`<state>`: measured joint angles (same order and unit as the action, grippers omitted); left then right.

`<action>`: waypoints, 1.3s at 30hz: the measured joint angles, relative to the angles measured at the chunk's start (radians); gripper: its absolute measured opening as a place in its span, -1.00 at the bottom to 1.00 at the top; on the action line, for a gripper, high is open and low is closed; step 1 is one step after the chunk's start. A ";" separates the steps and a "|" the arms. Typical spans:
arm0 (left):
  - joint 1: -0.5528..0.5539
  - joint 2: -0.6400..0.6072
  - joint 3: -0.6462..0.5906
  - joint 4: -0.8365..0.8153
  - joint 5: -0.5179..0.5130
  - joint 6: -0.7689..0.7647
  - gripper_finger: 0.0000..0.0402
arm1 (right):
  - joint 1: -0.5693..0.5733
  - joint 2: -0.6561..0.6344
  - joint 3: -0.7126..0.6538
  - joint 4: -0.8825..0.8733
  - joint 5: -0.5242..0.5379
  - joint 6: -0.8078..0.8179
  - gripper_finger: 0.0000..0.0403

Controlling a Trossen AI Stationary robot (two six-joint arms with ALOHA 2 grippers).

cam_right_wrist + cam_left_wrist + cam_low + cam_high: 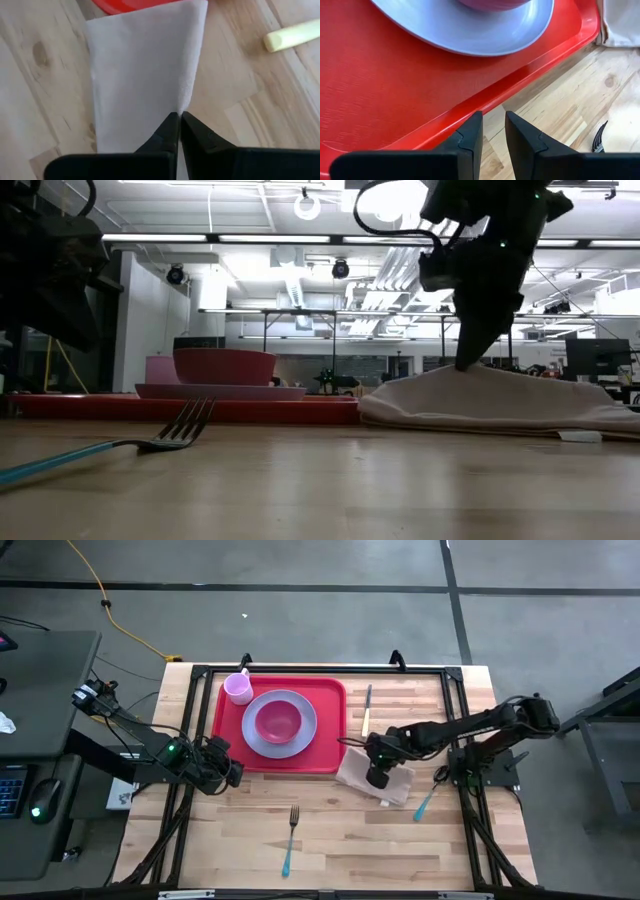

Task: Set up tray
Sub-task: Put the brown napkin on the red tray to the right of the purple plate

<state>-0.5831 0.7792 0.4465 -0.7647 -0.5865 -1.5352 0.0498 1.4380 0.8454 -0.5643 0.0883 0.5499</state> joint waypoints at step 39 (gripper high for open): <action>0.000 0.000 0.000 0.004 -0.001 -0.019 -0.45 | -0.082 -0.002 0.192 -0.044 -0.006 -0.308 -1.00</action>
<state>-0.5828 0.7788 0.4465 -0.7606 -0.5878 -1.5543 -0.0326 1.4361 1.0370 -0.6079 0.0821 0.2419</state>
